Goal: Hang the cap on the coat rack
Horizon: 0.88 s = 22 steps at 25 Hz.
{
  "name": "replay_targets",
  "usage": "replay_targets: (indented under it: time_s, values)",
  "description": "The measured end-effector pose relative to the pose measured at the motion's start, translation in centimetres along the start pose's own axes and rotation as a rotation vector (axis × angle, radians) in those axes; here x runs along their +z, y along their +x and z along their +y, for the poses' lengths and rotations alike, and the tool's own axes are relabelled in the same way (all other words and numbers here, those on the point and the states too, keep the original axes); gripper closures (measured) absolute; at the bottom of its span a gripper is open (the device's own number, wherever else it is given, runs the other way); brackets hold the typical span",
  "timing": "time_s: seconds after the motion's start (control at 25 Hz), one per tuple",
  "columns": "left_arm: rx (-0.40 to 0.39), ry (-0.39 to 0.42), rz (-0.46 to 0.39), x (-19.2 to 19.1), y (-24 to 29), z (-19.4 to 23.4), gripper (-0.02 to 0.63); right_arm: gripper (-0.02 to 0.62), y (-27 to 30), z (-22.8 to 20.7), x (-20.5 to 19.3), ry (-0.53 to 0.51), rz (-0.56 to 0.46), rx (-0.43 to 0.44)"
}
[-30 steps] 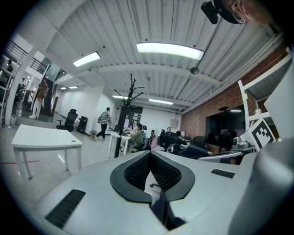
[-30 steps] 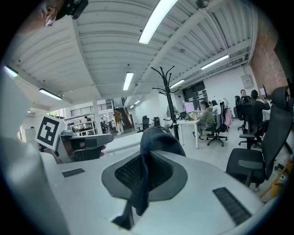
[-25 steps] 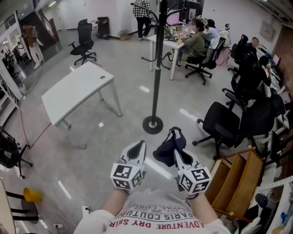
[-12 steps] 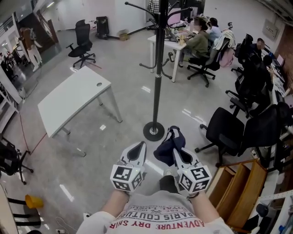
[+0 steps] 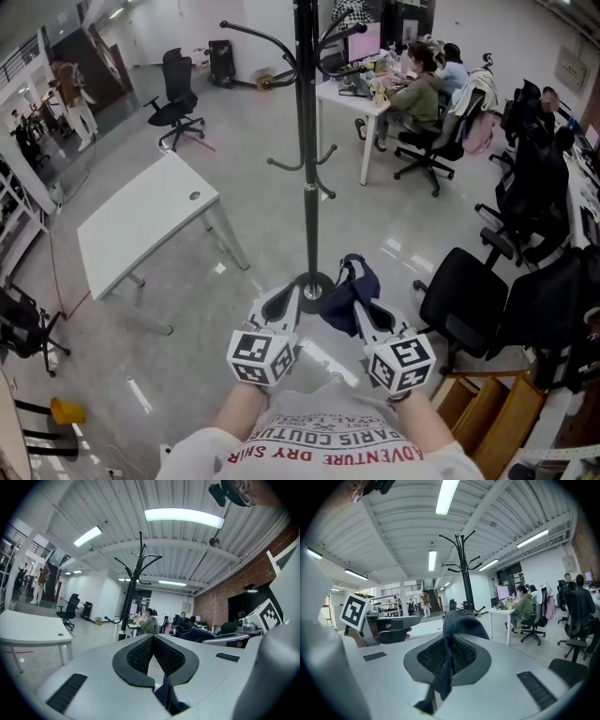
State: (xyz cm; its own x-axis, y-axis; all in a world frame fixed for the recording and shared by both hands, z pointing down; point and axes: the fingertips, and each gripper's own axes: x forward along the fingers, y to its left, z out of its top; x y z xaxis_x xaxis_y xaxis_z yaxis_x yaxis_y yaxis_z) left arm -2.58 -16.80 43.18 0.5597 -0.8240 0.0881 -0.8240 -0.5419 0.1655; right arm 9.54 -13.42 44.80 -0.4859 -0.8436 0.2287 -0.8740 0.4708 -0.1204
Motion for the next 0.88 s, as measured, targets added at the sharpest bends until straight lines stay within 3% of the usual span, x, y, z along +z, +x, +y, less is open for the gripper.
replay_targets:
  time_s: [0.36, 0.6, 0.88]
  values:
    - [0.029, -0.003, -0.027, 2.0, 9.4, -0.8, 0.600, 0.572, 3.5, -9.4, 5.9, -0.095, -0.041, 0.034]
    - [0.075, 0.017, -0.030, 3.4, 12.4, 1.9, 0.600, 0.572, 6.9, -12.1, 9.4, -0.148, -0.092, 0.050]
    - [0.021, 0.027, -0.028, 4.6, 16.3, 5.0, 0.600, 0.572, 11.7, -13.3, 15.5, -0.236, -0.152, 0.035]
